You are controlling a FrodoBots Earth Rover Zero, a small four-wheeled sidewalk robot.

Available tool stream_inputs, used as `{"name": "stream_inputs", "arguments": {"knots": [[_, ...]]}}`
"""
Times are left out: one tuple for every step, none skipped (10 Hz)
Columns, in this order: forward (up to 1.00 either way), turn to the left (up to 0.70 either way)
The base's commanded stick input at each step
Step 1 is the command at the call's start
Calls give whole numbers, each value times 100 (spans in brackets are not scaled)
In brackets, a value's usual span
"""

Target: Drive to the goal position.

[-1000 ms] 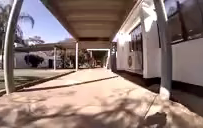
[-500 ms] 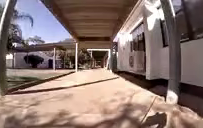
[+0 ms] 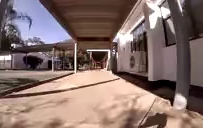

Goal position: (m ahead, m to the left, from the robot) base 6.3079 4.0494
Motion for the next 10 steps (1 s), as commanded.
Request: {"name": "stream_inputs", "arguments": {"knots": [[50, 0], [50, 0], [50, 0], [50, 0], [50, 0], [50, 0], [50, 0], [50, 0], [50, 0], [50, 0]]}}
